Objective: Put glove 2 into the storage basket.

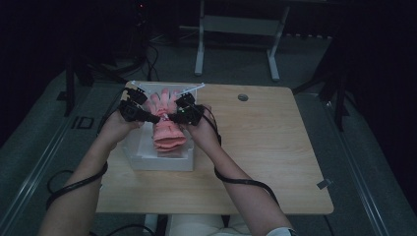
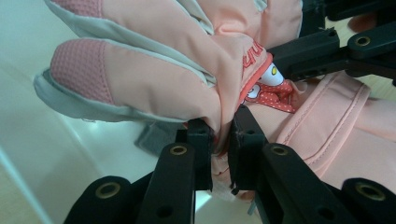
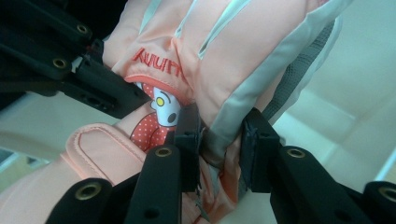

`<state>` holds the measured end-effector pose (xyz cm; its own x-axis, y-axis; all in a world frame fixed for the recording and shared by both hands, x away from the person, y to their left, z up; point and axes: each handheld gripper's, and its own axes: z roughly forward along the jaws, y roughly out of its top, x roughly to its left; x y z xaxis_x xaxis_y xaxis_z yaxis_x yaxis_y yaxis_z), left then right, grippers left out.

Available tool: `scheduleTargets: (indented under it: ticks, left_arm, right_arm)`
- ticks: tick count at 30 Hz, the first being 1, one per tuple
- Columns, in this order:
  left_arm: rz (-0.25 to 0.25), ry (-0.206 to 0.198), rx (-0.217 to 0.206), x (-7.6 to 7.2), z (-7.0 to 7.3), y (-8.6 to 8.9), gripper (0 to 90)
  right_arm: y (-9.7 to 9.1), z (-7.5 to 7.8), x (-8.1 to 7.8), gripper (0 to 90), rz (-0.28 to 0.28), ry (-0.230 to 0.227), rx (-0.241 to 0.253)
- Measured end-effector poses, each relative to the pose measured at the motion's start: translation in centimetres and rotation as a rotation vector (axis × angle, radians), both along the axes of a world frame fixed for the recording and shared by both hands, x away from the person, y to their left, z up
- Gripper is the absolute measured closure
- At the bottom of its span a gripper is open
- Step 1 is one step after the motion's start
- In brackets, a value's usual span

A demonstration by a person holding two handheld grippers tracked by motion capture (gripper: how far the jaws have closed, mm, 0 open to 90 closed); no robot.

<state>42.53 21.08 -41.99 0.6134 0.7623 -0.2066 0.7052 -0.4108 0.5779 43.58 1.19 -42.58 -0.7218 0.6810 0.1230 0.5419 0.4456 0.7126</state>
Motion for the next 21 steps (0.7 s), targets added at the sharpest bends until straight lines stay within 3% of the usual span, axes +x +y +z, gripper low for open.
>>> scheduleTargets:
  ticks: [5, 10, 14, 21]
  left_arm:
    - [0.006, 0.040, 0.027, 0.4, -1.5, -0.6, 80.8]
    - [0.029, 0.055, 0.043, 0.8, -2.0, -0.9, 80.8]
    - [0.051, 0.092, 0.070, 1.2, -2.8, -1.2, 80.8]
    - [0.085, 0.132, 0.118, 1.4, -3.6, -1.6, 80.6]
  right_arm:
    - [0.3, -1.3, 0.5, 71.2, -0.015, 0.051, -0.039]
    - [0.7, -1.6, 0.8, 71.2, -0.018, 0.057, -0.090]
    - [1.8, -1.7, 1.2, 71.2, -0.024, 0.068, -0.176]
    - [3.1, -2.4, 1.3, 70.9, -0.039, 0.099, -0.256]
